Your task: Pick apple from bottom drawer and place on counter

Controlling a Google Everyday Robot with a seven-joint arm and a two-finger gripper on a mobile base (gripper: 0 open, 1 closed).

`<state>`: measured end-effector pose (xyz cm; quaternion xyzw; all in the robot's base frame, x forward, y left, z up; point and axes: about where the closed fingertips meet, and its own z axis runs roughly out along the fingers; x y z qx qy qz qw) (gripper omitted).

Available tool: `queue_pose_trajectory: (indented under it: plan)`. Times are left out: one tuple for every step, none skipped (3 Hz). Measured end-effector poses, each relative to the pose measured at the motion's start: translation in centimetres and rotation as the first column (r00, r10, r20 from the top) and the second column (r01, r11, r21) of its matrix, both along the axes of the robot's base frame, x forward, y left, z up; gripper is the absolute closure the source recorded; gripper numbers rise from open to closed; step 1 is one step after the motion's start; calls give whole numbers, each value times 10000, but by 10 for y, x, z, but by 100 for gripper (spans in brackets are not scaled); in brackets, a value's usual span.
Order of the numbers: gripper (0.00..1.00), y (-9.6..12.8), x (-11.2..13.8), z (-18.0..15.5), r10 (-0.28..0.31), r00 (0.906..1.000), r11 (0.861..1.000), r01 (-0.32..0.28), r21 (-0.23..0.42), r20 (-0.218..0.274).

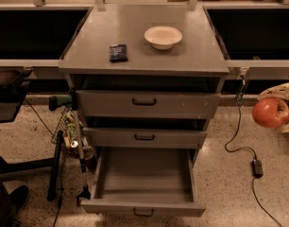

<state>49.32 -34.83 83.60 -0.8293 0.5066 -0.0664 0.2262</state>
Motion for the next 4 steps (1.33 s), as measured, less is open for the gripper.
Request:
queue_pose_trajectory:
  plan:
    - [100, 0, 0, 0, 0, 10000, 10000, 0, 2, 1]
    - [100, 0, -2, -1, 13, 10000, 9999, -14, 161, 51]
    - [100, 19, 7, 23, 237, 9976, 9968, -286, 745, 656]
    - [100, 69, 26, 73, 803, 9837, 9859, -1021, 1322, 1610]
